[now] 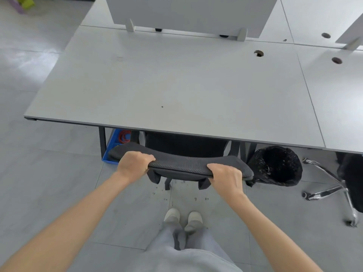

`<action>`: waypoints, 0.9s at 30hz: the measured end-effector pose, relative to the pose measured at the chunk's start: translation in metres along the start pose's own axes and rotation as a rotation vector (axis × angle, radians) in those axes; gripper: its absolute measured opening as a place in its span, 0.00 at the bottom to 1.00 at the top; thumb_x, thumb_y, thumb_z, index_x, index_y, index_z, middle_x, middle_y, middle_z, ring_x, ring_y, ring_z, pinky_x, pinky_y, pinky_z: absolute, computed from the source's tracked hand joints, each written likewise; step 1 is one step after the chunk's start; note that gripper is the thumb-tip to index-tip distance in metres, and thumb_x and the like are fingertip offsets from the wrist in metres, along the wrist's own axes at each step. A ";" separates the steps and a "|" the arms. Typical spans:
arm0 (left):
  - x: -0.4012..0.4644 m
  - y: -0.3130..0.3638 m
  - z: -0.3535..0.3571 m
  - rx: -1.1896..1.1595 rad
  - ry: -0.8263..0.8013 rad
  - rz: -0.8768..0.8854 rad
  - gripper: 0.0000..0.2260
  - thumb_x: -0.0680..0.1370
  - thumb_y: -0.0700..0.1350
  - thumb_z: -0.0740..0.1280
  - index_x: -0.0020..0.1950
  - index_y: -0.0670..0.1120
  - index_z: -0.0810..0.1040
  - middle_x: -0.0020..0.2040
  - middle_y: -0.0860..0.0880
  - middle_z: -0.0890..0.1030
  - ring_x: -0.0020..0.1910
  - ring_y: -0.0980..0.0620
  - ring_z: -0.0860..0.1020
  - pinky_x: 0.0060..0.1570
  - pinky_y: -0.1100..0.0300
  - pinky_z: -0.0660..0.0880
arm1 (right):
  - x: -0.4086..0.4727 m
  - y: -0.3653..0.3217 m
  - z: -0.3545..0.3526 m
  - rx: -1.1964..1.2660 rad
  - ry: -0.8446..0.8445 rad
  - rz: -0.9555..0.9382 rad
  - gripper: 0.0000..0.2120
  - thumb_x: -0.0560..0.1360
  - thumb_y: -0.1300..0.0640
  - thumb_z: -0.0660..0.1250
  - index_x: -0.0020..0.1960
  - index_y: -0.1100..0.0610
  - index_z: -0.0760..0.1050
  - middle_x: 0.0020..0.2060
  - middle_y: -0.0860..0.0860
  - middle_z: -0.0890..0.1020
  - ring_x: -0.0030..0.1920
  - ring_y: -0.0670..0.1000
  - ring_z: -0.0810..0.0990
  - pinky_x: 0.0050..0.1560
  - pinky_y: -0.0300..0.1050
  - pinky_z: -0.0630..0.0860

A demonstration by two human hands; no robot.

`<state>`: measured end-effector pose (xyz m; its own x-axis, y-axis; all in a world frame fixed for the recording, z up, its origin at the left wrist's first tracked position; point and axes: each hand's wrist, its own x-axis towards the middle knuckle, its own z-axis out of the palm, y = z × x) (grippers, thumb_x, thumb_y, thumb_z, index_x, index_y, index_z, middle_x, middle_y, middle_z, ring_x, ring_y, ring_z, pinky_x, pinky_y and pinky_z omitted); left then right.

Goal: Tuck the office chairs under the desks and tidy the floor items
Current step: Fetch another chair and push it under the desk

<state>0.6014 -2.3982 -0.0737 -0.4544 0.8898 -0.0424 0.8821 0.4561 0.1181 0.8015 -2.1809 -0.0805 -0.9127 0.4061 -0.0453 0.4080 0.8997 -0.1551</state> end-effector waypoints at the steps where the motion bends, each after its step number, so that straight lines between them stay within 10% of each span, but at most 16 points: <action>1: 0.007 -0.004 -0.002 0.000 -0.011 -0.016 0.09 0.60 0.35 0.71 0.38 0.44 0.83 0.26 0.46 0.82 0.22 0.45 0.78 0.23 0.60 0.75 | 0.009 0.000 -0.004 -0.014 0.004 0.002 0.07 0.62 0.56 0.75 0.38 0.53 0.79 0.30 0.48 0.82 0.33 0.52 0.81 0.29 0.38 0.68; 12: 0.049 -0.035 -0.009 0.039 -0.069 -0.065 0.09 0.69 0.37 0.69 0.48 0.42 0.82 0.29 0.43 0.82 0.28 0.42 0.79 0.30 0.58 0.69 | 0.065 -0.001 -0.008 -0.065 -0.106 0.043 0.11 0.75 0.52 0.62 0.56 0.52 0.77 0.48 0.48 0.83 0.49 0.54 0.80 0.44 0.43 0.71; 18: 0.040 -0.032 0.003 0.024 -0.001 0.033 0.13 0.55 0.34 0.76 0.37 0.45 0.83 0.25 0.49 0.81 0.20 0.48 0.76 0.20 0.63 0.73 | 0.048 -0.002 -0.002 -0.021 -0.116 0.112 0.11 0.73 0.57 0.64 0.53 0.54 0.78 0.45 0.50 0.84 0.48 0.56 0.80 0.44 0.43 0.70; 24: 0.028 -0.032 0.011 0.042 0.030 0.121 0.13 0.64 0.40 0.58 0.37 0.45 0.83 0.27 0.51 0.81 0.21 0.49 0.76 0.19 0.65 0.71 | 0.027 -0.005 0.005 0.026 -0.004 0.091 0.10 0.58 0.63 0.76 0.38 0.56 0.81 0.29 0.50 0.83 0.31 0.55 0.81 0.29 0.43 0.74; 27: 0.039 -0.036 0.004 0.041 0.012 0.107 0.10 0.58 0.37 0.72 0.37 0.45 0.83 0.28 0.51 0.82 0.22 0.49 0.77 0.20 0.65 0.72 | 0.038 -0.002 0.002 -0.017 0.006 0.067 0.11 0.56 0.60 0.78 0.37 0.54 0.81 0.28 0.48 0.82 0.29 0.53 0.81 0.27 0.41 0.73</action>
<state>0.5527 -2.3797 -0.0834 -0.3587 0.9332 -0.0199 0.9298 0.3591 0.0811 0.7658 -2.1674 -0.0836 -0.8832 0.4663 -0.0493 0.4685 0.8731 -0.1349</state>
